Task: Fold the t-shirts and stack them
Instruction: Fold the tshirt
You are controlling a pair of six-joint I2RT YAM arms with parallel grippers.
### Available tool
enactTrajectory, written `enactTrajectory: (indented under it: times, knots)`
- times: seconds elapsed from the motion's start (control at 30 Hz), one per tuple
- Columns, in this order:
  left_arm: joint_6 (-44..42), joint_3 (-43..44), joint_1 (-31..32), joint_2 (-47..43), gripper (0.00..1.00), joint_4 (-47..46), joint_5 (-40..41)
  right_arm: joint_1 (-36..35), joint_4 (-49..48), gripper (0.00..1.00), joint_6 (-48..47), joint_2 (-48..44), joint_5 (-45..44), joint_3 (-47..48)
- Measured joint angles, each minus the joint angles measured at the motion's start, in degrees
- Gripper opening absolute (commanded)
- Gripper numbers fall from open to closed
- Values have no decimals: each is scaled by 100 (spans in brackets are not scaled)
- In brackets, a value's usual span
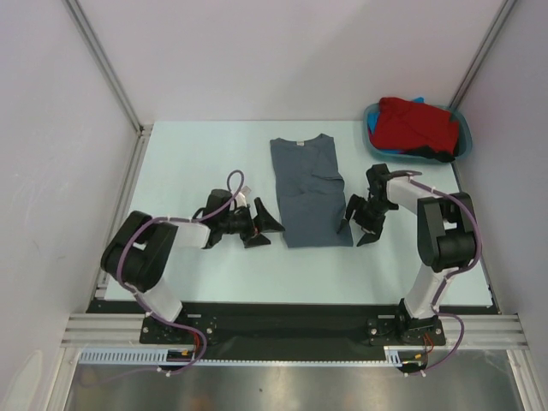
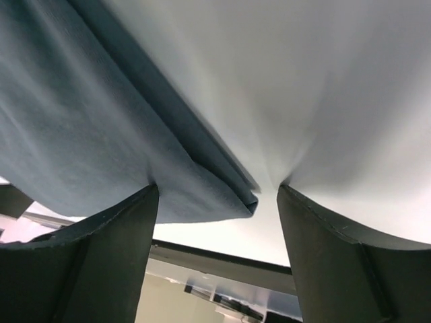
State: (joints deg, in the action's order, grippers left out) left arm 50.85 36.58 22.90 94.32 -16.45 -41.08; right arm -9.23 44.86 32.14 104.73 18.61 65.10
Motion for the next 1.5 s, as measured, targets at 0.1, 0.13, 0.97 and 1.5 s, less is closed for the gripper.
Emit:
enactTrajectory:
  times: [0.1, 0.13, 0.97, 1.5]
  knots:
    - [544, -284, 24, 367, 100, -1180, -168, 35, -212, 77, 109, -168, 181, -258]
    - [758, -354, 35, 546, 100, -1587, -205, 48, -278, 77, 153, -199, 245, -323]
    - [247, 911, 662, 1366, 74, -894, 46, 345, -636, 67, 367, 7, 1176, -461]
    - [-245, 990, 833, 1467, 0, -59, 254, 350, -793, 8, 236, 157, 1137, -468]
